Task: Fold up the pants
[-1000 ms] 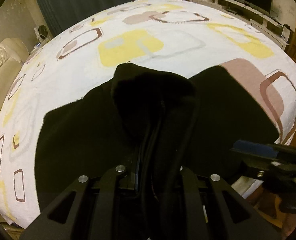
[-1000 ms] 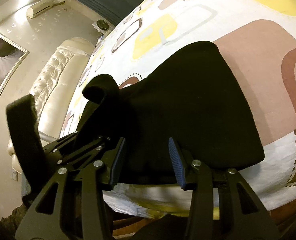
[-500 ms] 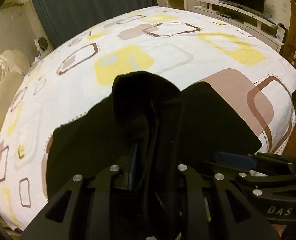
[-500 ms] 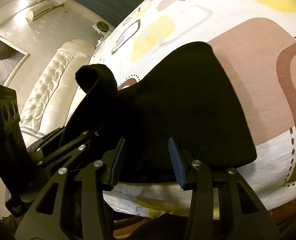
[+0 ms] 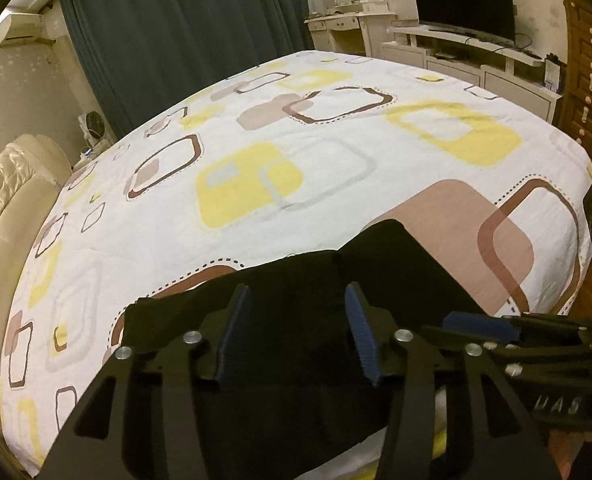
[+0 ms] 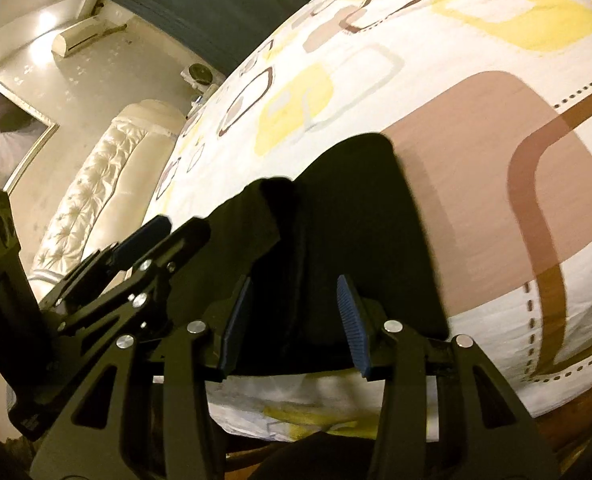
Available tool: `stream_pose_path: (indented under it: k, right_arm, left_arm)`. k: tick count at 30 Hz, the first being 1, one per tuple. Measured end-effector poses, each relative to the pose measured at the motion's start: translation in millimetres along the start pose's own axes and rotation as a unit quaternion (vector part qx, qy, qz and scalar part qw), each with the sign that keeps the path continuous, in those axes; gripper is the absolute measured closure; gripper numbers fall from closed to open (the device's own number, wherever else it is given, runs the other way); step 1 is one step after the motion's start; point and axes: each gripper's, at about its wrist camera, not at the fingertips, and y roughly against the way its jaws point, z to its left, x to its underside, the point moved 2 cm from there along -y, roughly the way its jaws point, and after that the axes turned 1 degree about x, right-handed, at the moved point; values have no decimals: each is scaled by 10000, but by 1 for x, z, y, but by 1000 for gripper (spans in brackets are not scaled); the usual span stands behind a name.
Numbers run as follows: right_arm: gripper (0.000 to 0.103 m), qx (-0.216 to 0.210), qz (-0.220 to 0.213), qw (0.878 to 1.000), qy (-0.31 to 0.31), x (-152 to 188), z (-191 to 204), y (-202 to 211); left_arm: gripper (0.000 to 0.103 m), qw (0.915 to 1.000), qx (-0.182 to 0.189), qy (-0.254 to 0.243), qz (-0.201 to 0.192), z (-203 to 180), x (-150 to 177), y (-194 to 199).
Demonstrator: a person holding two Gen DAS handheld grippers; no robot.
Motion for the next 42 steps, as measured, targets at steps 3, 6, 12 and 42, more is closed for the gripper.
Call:
stream_pose_path:
  k: [3,6,12,42]
  right_arm:
    - [59,47,-69,10000,-32,-3,-3,5]
    - [59,26,-146,9998,-92,-6,-2,10]
    - [59,-203,-80,9998,-38,-6,12,6]
    - [53,47,763,9969,189,-11,28,-76]
  left_arm:
    - [53,10000,6,3,5,2,0,0]
    - [52,9999,108,123,18,9,0,5]
    - [36,9974,412,592,-90,52,4,25]
    - [33,9678,226,2381,781,225,152,-23]
